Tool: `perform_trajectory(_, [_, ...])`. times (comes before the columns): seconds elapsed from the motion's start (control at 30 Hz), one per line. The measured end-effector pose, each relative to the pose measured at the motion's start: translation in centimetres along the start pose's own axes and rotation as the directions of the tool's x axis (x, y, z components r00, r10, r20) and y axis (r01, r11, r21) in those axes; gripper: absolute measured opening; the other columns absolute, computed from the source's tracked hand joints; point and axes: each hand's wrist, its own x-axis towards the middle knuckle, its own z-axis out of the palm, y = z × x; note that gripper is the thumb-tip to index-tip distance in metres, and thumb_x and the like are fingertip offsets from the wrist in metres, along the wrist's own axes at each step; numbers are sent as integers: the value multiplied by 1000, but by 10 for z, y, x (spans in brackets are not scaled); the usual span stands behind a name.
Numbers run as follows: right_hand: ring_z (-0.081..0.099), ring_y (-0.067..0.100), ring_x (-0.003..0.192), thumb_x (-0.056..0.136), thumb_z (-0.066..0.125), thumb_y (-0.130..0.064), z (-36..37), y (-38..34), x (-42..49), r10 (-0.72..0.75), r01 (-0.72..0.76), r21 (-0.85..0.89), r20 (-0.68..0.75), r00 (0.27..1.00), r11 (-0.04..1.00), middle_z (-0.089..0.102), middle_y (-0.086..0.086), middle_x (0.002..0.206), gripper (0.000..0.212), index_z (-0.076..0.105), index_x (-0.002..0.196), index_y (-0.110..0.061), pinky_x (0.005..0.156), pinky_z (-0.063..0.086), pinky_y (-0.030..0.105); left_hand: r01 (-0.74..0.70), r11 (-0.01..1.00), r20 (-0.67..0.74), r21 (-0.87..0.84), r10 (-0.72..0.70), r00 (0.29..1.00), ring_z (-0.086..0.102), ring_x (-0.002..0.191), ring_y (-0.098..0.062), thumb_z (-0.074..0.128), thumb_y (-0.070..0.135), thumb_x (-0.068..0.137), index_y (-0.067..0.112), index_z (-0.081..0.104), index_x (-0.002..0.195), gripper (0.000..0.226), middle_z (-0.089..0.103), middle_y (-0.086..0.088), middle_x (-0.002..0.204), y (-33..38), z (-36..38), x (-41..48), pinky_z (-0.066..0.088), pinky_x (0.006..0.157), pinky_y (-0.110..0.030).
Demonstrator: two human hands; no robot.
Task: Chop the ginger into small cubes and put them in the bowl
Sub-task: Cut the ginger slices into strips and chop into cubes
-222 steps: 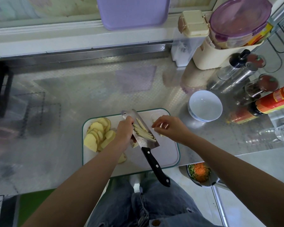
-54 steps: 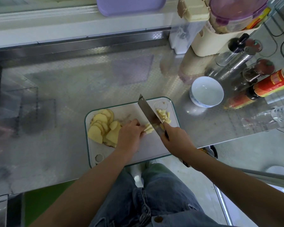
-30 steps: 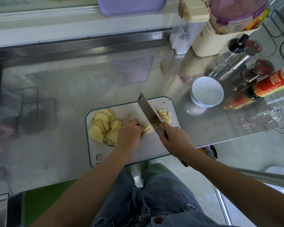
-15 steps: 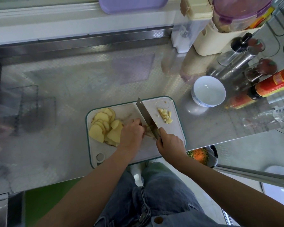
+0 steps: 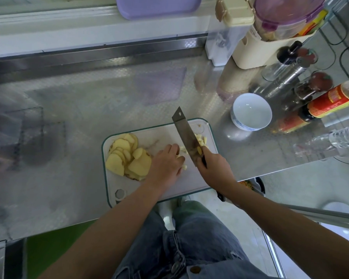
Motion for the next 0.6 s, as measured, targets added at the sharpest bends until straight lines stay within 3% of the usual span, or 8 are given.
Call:
perform_trajectory(0.17, [56, 21, 57, 100, 41, -34, 1, 0, -8, -9, 9, -13, 21, 1000, 1000, 55, 1, 66, 19, 46, 100, -15, 54, 48, 34, 151, 988, -6, -16, -151, 988, 51, 94, -23, 66, 25, 82, 10, 69, 89, 17, 56, -7, 98, 6, 4, 5, 46, 69, -32])
perform_trajectory(0.27, [56, 24, 57, 101, 40, -35, 5, -4, -13, -20, 21, -33, 37, 999, 999, 57, 3, 67, 20, 44, 96, -17, 56, 50, 36, 276, 959, -8, -58, -277, 961, 50, 94, -22, 69, 30, 80, 12, 64, 93, 23, 54, -5, 98, 9, 5, 4, 47, 71, -32])
perform_trajectory(0.43, [55, 22, 56, 101, 39, -35, 12, -7, -18, -14, 18, -73, 52, 999, 997, 57, 2, 67, 16, 39, 93, -21, 54, 47, 33, 352, 930, -34, -107, -358, 933, 55, 87, -25, 77, 35, 71, 10, 59, 99, 41, 58, -9, 96, 8, 4, -2, 48, 72, -33])
perform_trajectory(0.6, [58, 24, 60, 100, 39, -29, 16, -12, -18, -7, 17, -121, 78, 997, 993, 61, 5, 74, 13, 43, 104, -17, 59, 51, 36, 382, 911, 23, -156, -384, 923, 51, 97, -21, 64, 32, 86, 16, 62, 105, 25, 56, -4, 105, 5, 11, -5, 44, 76, -28])
